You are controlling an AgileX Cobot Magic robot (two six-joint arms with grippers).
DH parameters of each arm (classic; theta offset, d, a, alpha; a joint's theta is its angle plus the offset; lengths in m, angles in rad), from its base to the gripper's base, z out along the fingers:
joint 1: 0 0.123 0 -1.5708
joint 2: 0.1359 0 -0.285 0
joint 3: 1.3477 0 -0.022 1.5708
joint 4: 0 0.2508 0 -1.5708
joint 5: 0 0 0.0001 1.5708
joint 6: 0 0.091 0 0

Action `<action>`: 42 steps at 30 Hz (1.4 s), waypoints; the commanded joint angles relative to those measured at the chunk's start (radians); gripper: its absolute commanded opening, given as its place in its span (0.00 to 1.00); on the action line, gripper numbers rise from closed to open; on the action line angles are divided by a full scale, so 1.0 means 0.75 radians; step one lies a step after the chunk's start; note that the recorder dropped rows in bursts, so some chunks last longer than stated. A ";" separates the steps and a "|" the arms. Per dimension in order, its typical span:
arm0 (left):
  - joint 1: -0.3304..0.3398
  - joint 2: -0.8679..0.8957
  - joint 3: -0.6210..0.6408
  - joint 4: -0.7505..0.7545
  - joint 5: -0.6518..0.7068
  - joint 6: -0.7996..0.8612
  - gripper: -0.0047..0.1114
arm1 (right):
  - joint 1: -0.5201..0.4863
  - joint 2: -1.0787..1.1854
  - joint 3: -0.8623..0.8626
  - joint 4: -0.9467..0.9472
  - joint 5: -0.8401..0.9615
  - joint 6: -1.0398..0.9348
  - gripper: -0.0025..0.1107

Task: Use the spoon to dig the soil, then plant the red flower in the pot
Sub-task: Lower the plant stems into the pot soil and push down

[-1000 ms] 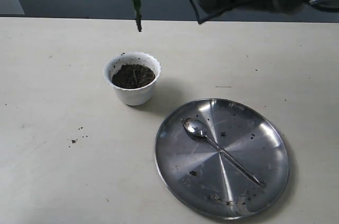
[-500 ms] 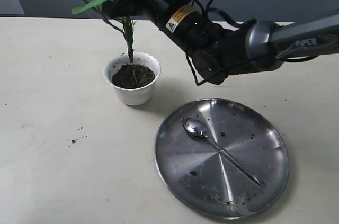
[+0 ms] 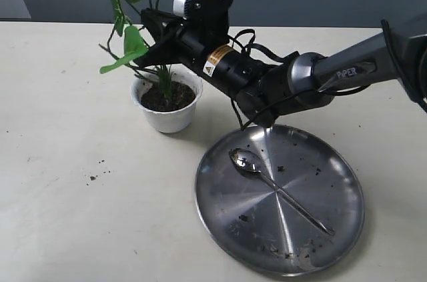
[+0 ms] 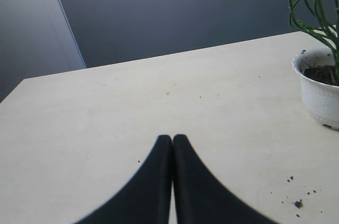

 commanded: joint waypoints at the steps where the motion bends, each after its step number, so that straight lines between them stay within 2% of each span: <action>1: -0.003 0.004 -0.004 -0.007 -0.009 -0.005 0.05 | -0.004 -0.004 0.003 -0.074 0.099 0.083 0.02; 8: -0.003 0.004 -0.004 -0.007 -0.009 -0.005 0.05 | -0.004 -0.004 0.008 -0.163 0.288 0.139 0.02; 23: -0.003 0.004 -0.004 -0.007 -0.009 -0.005 0.05 | -0.004 -0.049 0.180 -0.139 0.310 0.194 0.02; 30: -0.003 0.004 -0.004 -0.007 -0.009 -0.005 0.05 | -0.004 -0.054 0.182 -0.131 0.559 0.197 0.02; 42: -0.003 0.004 -0.004 -0.007 -0.009 -0.005 0.05 | -0.004 -0.056 0.182 -0.142 0.711 0.200 0.02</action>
